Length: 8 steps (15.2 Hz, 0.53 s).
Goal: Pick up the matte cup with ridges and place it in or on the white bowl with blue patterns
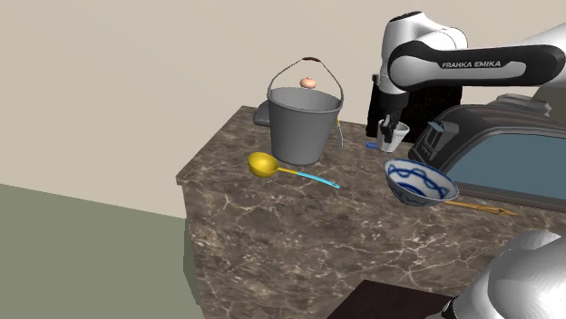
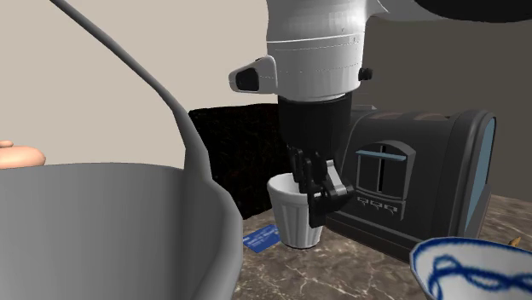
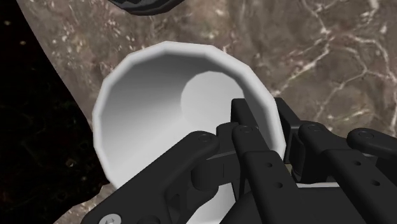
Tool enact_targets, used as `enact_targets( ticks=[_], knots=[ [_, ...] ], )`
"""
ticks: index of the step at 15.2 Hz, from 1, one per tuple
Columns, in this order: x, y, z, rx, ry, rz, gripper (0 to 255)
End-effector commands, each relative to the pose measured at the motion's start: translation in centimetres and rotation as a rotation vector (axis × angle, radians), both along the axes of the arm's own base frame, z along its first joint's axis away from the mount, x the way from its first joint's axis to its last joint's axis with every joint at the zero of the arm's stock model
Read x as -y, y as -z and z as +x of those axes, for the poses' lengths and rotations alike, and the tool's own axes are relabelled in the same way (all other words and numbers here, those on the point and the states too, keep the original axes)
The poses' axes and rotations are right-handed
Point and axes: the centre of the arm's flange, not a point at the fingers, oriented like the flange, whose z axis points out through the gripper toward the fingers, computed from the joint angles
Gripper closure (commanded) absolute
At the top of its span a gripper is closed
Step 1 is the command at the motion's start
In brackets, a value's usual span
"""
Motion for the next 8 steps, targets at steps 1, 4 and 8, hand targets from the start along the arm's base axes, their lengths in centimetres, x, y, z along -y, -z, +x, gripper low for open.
enact_targets(
  ticks=[1,4,8],
  knots=[
    [0.0,-1.2,-0.1,0.0,0.0,0.0,255],
    [0.0,-2.8,-0.1,0.0,0.0,0.0,255],
    [0.0,-4.9,-0.1,0.0,0.0,0.0,255]
  ],
)
